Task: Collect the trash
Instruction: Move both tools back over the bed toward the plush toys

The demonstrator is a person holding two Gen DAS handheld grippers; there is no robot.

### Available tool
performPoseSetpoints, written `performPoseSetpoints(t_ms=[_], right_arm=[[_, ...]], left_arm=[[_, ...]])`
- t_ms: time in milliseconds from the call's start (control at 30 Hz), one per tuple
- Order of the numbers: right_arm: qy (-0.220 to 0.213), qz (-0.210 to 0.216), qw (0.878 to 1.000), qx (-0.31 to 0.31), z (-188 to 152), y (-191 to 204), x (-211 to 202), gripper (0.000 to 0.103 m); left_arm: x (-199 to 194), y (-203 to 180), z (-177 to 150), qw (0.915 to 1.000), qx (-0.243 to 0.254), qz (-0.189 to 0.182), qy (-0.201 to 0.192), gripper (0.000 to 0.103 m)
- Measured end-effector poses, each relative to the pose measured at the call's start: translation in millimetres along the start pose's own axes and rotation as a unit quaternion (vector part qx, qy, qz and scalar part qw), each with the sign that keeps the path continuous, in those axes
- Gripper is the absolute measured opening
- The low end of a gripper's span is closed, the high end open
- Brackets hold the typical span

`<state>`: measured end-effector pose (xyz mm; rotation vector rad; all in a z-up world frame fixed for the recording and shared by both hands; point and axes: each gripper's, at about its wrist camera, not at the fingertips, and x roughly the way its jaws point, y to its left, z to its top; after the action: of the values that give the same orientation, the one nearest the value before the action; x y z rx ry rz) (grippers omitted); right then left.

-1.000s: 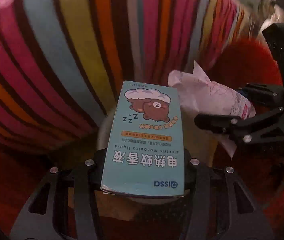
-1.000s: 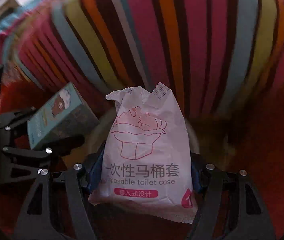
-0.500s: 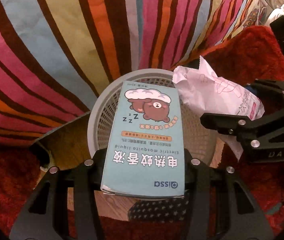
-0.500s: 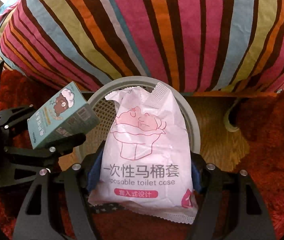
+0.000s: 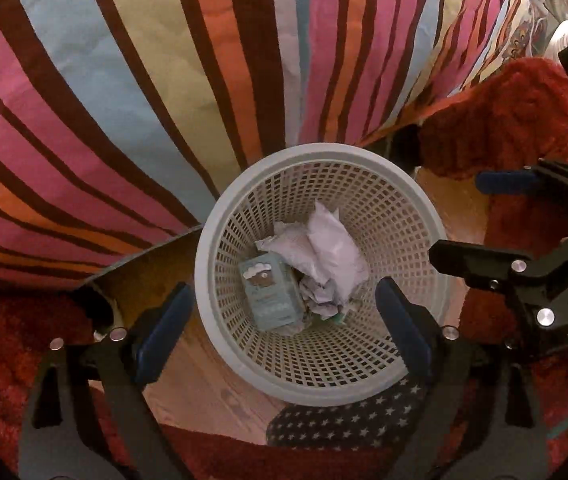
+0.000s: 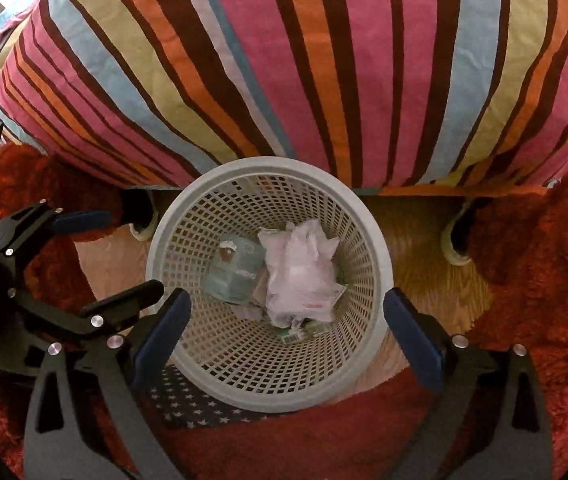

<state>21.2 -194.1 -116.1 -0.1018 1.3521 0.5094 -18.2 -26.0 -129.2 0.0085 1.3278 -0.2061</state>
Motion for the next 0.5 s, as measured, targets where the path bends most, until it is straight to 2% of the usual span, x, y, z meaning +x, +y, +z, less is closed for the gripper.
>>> performPoseSetpoints(t_ms=[200,300,400,500], right_arm=[[-0.002,0.001,1.000,0.003,-2.6,1.5,-7.5,0.093],[-0.021,0.001,1.000,0.004,-2.1,2.0,-15.3,0.093],[-0.070,-0.006,0.998,-0.003,1.8,3.5,-38.7,0.093],[-0.139,-0.010,0.990,-0.030,17.1,6.7,-81.1,0.093]], left_arm=[[-7.0,-1.0,0.4,0.9999,-0.001,-0.003,-0.010,0.090],[-17.2,-0.4,1.1,0.9995,-0.002,-0.001,-0.033,0.090],[-44.0,4.5,5.0,0.9973,-0.007,0.004,-0.073,0.090],[-93.7,18.1,20.3,0.9924,-0.017,-0.021,-0.120,0.090]])
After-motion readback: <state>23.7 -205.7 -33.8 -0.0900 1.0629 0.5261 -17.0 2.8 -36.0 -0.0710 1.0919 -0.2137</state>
